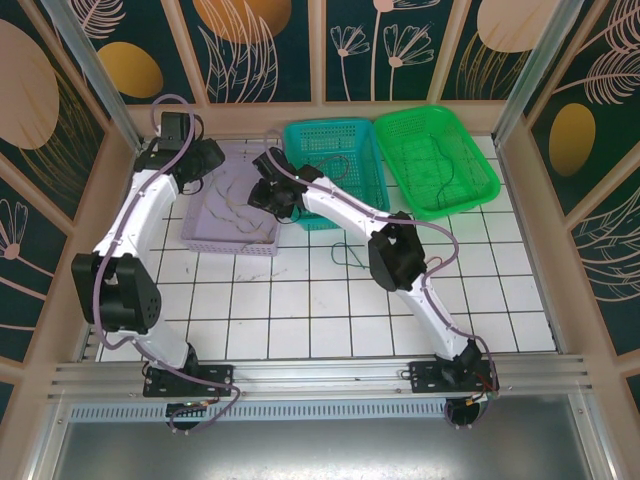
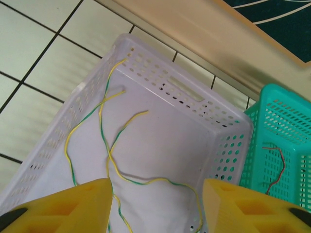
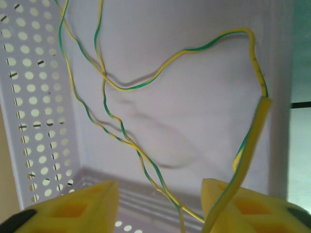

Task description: Untangle the cables

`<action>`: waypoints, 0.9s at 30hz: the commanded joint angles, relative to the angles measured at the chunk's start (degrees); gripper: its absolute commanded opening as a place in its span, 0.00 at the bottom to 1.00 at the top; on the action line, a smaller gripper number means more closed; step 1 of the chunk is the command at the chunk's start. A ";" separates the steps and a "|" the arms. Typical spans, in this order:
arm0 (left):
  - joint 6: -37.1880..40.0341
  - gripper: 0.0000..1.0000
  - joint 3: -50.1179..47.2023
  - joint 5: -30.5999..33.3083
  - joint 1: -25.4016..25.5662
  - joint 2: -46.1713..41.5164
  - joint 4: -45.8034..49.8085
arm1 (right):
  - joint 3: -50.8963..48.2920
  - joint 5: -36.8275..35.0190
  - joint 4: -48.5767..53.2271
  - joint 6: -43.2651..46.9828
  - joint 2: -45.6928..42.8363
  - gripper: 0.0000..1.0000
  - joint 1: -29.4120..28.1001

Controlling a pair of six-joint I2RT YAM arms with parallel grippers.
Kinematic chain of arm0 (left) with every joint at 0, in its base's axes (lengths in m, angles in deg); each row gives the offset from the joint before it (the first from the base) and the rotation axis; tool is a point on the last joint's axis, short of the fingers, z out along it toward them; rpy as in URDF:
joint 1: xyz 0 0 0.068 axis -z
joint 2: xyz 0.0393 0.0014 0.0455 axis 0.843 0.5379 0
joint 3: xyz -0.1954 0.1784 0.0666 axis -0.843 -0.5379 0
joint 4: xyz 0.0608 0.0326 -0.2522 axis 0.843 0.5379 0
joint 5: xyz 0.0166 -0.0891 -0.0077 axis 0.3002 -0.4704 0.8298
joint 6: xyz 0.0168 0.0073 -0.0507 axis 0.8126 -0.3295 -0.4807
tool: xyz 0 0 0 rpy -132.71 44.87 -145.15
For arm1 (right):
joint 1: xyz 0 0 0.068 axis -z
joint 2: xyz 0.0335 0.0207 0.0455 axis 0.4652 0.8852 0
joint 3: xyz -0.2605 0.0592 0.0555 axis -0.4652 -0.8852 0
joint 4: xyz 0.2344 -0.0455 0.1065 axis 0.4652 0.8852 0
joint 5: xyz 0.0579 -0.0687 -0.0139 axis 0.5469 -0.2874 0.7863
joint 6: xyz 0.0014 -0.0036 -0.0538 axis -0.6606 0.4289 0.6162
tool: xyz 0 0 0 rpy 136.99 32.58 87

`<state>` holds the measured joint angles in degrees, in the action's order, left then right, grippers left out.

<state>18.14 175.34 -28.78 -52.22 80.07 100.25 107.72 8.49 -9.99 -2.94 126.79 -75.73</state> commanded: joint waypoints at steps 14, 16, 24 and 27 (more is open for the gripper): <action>-3.87 0.54 -9.58 -2.75 2.85 -8.87 -0.46 | 1.82 -10.89 6.67 12.21 -14.67 0.64 4.75; -4.14 0.52 -9.85 -3.22 4.07 -9.15 -0.71 | -1.06 -11.84 6.35 12.46 -17.42 0.62 5.44; -1.20 0.37 -14.03 -8.71 9.97 -7.68 -0.09 | -32.38 -13.11 -4.92 12.92 -37.21 0.50 7.00; 2.47 0.37 -16.23 -9.04 11.96 -5.85 0.39 | -45.80 -11.23 -8.13 11.83 -44.80 0.48 8.09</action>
<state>16.74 160.91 -35.95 -41.60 72.77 100.16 70.19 -3.27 -14.03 9.28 87.04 -68.74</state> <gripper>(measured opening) 0.371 0.484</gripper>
